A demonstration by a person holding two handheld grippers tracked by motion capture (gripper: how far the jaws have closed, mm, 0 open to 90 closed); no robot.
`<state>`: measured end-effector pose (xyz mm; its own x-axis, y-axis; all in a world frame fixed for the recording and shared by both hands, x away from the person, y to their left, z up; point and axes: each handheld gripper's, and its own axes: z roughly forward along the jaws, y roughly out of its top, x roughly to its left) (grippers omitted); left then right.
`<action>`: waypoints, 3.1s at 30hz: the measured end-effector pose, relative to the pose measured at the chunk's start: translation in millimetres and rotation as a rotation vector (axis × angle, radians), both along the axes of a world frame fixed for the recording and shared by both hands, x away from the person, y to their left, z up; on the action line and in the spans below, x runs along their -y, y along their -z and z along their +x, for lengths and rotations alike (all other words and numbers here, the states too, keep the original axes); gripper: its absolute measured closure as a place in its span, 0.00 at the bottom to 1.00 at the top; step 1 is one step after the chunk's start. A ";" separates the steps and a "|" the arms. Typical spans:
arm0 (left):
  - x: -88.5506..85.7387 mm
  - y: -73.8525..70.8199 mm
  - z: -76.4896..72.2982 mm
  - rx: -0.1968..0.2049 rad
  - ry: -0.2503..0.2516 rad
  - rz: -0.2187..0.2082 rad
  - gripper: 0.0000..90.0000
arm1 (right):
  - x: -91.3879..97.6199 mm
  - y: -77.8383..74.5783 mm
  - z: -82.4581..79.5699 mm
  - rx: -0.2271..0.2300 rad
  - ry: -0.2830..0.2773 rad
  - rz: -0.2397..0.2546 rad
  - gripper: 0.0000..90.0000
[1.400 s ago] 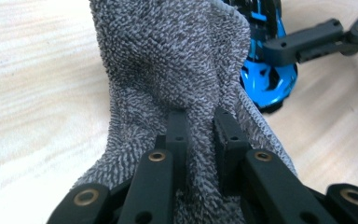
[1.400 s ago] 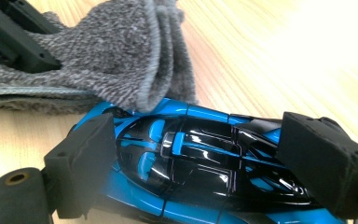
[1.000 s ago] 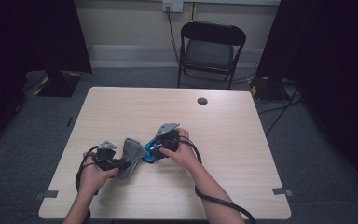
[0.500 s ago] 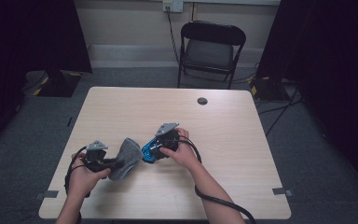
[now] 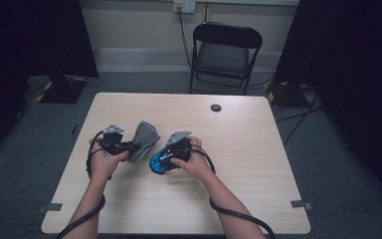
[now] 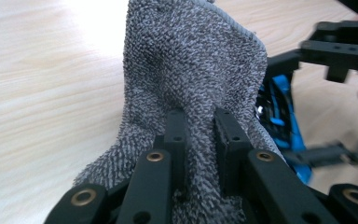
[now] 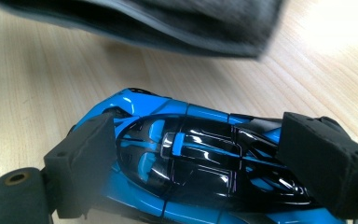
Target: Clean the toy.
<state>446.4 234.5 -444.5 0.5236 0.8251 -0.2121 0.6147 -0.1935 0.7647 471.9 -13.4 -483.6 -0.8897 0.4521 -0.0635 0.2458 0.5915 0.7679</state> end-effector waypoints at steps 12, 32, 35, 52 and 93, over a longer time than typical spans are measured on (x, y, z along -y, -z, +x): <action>40.7 12.1 41.8 0.029 0.030 0.017 0.86 | 0.5 -0.2 0.3 -0.002 -0.009 -0.003 0.12; 68.5 39.9 55.9 -0.032 0.050 0.042 0.86 | 0.5 -0.2 0.3 -0.002 -0.009 -0.003 0.12; 69.1 39.1 55.1 -0.034 0.060 0.058 0.86 | 0.2 -0.3 0.3 -0.004 -0.008 -0.004 0.12; 57.0 36.2 40.6 -0.054 0.097 0.081 0.87 | -0.3 -0.2 -0.6 0.000 -0.009 -0.005 0.12; 11.2 35.3 -21.7 -0.075 0.082 0.060 0.87 | -3.8 -0.9 -4.1 -0.004 -0.017 -0.013 0.12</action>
